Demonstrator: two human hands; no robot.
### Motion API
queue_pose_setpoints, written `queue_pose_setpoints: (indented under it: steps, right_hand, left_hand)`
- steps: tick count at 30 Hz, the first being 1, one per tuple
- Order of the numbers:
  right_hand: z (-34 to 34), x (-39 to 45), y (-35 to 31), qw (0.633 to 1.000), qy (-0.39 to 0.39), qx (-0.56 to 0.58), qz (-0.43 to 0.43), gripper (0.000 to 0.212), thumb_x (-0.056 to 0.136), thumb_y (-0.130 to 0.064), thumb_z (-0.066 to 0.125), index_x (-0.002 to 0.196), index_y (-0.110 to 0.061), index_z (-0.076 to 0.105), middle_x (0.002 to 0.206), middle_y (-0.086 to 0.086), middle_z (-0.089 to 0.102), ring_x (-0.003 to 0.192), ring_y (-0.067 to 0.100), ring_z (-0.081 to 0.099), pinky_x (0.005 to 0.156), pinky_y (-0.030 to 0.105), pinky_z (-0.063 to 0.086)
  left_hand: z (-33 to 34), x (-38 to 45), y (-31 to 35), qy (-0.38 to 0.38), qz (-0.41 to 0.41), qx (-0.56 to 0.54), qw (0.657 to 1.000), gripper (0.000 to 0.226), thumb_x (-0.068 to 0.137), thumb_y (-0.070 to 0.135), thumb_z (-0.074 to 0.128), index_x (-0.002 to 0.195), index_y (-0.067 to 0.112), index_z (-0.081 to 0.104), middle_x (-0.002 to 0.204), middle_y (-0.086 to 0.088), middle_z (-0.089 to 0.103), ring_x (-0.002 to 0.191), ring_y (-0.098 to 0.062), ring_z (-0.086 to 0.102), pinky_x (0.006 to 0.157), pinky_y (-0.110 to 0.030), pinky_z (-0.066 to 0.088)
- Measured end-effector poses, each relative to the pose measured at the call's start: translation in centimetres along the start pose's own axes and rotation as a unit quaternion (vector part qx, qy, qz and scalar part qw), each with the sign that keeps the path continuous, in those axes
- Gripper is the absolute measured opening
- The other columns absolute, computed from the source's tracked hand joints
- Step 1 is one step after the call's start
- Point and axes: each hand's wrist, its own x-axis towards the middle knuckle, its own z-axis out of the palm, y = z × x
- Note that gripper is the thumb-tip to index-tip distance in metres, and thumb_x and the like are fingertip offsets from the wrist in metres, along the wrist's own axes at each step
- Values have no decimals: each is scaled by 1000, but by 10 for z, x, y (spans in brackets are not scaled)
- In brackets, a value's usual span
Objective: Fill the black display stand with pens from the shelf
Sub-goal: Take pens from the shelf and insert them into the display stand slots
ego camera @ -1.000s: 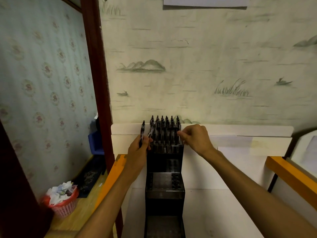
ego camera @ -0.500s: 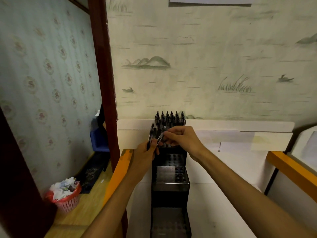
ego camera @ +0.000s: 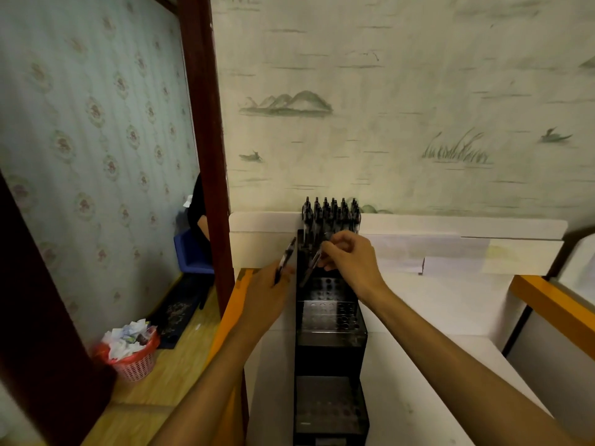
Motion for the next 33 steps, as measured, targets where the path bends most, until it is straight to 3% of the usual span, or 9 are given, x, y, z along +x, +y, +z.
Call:
queue_pose_setpoints:
  steps: [3,7,12,16,19,22,27,30,33]
  right_hand:
    - [1,0,9,988,18,-134,-69,11,87,-15,71,80,-19,65,65,0,70,60,15,69,61,24,58]
    - [8,-3,24,970,-10,-219,-104,6,89,-20,72,85,-16,69,71,-4,70,65,7,67,64,20,56]
    - [15,-6,41,956,-35,-274,-104,13,91,-21,70,95,-9,72,74,-5,70,65,-2,63,63,6,48]
    - [20,-6,49,949,-43,-298,-97,16,92,-23,69,96,-8,73,79,3,74,71,10,68,71,24,56]
    - [22,-8,56,942,-61,-319,-84,17,92,-24,69,95,-8,74,79,4,74,73,13,69,75,27,57]
    - [24,-12,65,929,-90,-354,-63,17,92,-26,69,92,-10,75,80,4,74,74,14,68,76,28,56]
    - [22,-15,65,923,-102,-369,-29,29,94,-30,66,78,-8,75,70,9,70,69,18,66,72,32,54]
    - [17,-15,56,930,-85,-357,-27,25,91,-29,70,77,-10,76,67,5,71,66,14,66,69,25,52]
    - [13,-17,39,977,-83,-193,17,11,88,-19,74,85,-9,78,67,1,74,61,10,69,64,18,53]
  left_hand:
    - [-7,4,-13,28,-16,19,999,28,102,22,51,82,21,70,60,1,60,48,-4,54,44,-14,37]
    - [-7,7,-24,22,-50,28,998,37,93,22,60,58,15,50,48,8,45,42,-5,43,44,-18,33]
    - [-9,4,-30,18,-55,2,998,25,88,25,63,67,15,53,52,10,42,46,-4,40,46,-19,32]
    - [-13,2,-33,18,-48,7,999,32,88,28,61,69,4,53,53,8,43,48,-3,40,48,-22,34]
    - [-15,0,-30,38,-39,-2,999,31,92,22,60,73,-2,52,60,-8,46,52,-4,42,51,-21,33]
    - [-14,-1,-26,40,-43,-3,998,29,94,19,58,74,0,51,62,-4,46,53,-3,42,52,-19,34]
    - [-12,-5,-17,22,-37,-9,999,27,92,11,61,73,-7,53,63,0,43,54,-3,43,52,-15,37]
    - [-10,-4,-10,-4,-22,-2,1000,38,94,12,61,60,7,43,55,1,37,46,-4,37,46,-15,29]
    - [-5,-5,-3,-30,-40,-4,999,38,97,16,59,63,11,44,55,-2,37,41,-3,35,43,-15,27]
